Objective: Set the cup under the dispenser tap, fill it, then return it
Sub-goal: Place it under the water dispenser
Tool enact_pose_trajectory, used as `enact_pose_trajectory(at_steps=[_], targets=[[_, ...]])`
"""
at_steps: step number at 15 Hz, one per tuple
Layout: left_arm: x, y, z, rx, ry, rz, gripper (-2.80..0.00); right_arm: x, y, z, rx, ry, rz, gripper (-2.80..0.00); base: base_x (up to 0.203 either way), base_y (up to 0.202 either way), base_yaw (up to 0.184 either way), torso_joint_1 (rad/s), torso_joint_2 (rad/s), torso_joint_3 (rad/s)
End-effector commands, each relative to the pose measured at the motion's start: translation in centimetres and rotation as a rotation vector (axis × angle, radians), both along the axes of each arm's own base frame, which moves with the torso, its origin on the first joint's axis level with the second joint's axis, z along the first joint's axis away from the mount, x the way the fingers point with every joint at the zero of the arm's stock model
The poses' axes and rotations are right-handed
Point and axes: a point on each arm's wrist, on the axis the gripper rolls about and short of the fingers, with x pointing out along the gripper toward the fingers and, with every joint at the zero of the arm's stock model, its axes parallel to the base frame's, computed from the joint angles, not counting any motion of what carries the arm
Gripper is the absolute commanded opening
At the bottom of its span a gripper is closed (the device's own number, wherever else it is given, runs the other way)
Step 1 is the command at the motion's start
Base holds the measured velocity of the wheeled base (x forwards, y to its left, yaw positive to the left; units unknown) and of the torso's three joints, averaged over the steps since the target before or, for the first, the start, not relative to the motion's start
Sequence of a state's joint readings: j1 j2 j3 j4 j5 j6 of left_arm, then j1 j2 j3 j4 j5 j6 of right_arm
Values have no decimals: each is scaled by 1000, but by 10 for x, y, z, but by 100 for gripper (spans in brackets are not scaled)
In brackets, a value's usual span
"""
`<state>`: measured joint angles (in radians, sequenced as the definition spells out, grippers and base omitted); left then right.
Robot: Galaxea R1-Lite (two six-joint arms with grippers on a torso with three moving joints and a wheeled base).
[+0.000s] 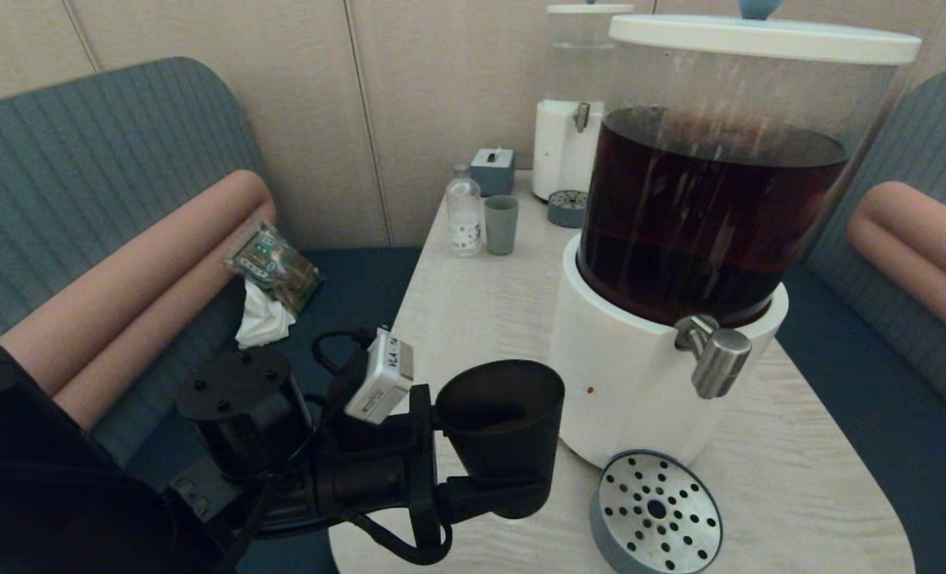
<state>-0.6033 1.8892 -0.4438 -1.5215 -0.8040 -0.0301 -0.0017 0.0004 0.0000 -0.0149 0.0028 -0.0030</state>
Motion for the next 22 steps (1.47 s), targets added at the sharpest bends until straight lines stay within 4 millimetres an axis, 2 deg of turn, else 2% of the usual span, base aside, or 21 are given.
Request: enact_pose_trajectory(at_steps=[1,4,9,15,22], targets=[[-9,-9,4,-14,-12,-28,-280,0,0,-2,0,2,0,-280,0,0,0,0,0,0],[-22,-27,1,-13,16,-43,-280,0,0,-2,0,2,0,-280,0,0,0,0,0,0],[-7,-49,-13,-6,41,-23,-280,0,0,-2,0,3,0,-280,0,0,0,0,0,0],[4,-72,-47,45,97,-28,-280,0,0,-2,0,2,0,-280,0,0,0,0,0,0],[15,-105,-58,18,90,-44,-280,0,0,-2,2,3,0,-280,0,0,0,0,0,0]])
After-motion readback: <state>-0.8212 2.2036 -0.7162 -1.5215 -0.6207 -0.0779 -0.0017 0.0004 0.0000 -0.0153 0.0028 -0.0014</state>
